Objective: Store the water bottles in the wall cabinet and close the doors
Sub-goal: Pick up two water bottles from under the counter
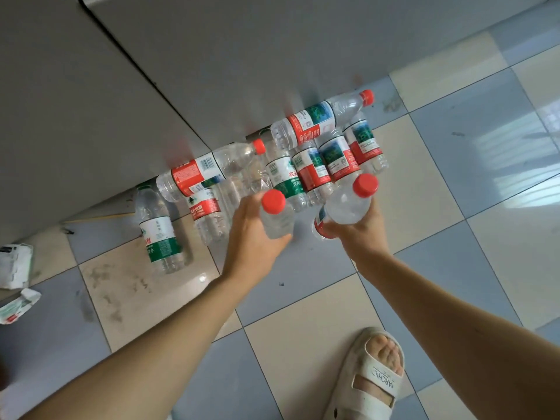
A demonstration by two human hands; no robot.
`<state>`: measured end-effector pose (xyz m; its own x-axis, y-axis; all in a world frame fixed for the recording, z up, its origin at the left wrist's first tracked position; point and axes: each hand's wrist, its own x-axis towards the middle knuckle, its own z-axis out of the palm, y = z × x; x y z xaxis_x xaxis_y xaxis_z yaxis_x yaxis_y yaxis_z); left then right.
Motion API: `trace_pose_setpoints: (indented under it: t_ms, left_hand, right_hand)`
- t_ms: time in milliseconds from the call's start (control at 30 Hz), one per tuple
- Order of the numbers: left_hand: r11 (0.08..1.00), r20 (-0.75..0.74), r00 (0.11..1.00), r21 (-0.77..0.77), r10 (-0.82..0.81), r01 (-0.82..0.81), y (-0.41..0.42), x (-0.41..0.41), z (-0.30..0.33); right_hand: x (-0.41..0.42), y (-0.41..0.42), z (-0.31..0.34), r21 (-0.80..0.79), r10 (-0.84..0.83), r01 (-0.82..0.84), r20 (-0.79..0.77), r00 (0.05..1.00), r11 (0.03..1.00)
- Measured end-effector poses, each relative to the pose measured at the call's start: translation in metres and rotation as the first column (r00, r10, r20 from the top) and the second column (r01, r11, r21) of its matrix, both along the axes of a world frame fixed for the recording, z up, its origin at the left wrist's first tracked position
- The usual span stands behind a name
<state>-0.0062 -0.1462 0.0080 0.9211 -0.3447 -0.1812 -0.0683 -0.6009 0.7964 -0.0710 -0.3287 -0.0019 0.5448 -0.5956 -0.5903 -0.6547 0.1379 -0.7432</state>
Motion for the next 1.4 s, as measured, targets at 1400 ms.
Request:
trace_pose_setpoints:
  t_ms: [1400]
  left_hand:
    - [0.862,-0.402,0.807,-0.075,0.433,-0.500,0.009,-0.050,0.041]
  right_hand:
    - [-0.034,0.032,0.052,-0.145,0.275,-0.265,0.056,0.960,0.953]
